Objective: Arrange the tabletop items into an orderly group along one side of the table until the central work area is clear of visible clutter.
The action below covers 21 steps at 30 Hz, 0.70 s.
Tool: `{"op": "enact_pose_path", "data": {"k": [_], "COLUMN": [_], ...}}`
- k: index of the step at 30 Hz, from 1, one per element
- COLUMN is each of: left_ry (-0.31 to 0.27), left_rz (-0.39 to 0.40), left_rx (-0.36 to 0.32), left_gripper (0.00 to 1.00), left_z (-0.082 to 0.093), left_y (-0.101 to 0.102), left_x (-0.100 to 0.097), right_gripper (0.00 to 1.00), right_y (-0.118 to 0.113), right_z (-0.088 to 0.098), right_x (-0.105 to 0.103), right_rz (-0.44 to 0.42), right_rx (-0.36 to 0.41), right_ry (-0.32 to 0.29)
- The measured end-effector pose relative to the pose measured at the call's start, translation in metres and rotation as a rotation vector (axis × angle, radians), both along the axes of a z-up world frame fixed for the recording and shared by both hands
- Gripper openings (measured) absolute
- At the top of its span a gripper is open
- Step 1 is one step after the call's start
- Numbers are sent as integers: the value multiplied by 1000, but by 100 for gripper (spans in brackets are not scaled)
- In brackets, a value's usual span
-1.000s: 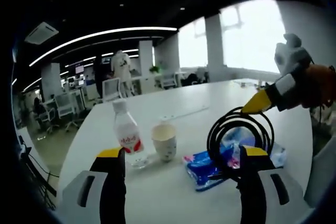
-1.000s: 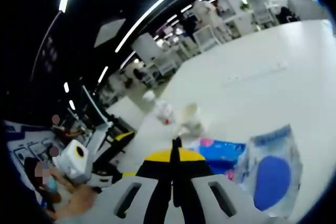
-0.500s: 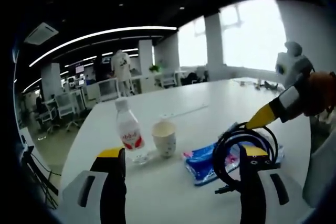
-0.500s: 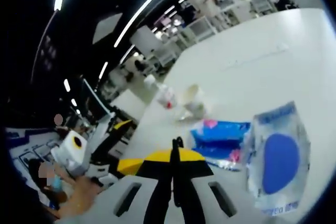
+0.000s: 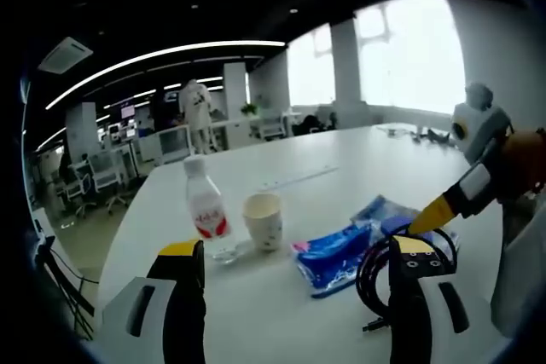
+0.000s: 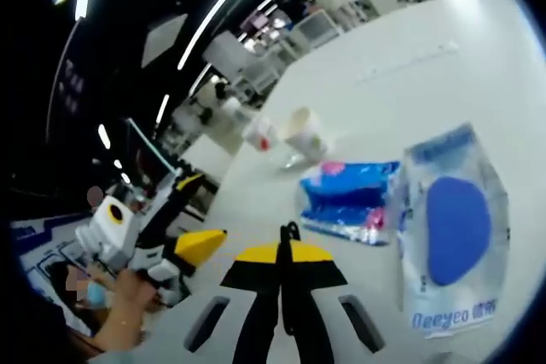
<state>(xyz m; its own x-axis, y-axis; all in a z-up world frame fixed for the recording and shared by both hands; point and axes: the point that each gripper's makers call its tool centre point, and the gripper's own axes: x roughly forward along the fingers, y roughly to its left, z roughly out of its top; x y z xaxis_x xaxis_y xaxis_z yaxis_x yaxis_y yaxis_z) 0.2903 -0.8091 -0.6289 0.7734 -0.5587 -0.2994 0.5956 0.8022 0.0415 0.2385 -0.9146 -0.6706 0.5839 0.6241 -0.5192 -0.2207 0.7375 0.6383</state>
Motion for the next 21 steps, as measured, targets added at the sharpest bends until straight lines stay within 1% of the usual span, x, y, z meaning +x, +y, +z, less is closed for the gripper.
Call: {"op": "enact_pose_path", "data": {"k": [3, 7, 8, 14, 18, 21], "left_ry": [6, 4, 4, 8, 9, 15], "left_rz": [-10, -12, -12, -7, -3, -2], "left_rx": [-27, -24, -24, -17, -9, -3], "left_gripper": [89, 88, 88, 88, 88, 88], "left_z": [2, 2, 2, 1, 0, -2], "left_y": [-3, -3, -3, -2, 0, 1], "left_x": [-1, -2, -2, -4, -5, -5], "right_gripper": [0, 0, 0, 0, 0, 0], "right_y": [-5, -12, -15, -25, -30, -32], "right_z": [-7, -17, -21, -33, -42, -47], "right_x": [0, -1, -1, 2, 4, 6], "right_rz": [1, -6, -11, -15, -21, -25], "right_rx": [-26, -41, -59, -101, -110, -113], "right_ry": [7, 23, 28, 31, 48, 45]}}
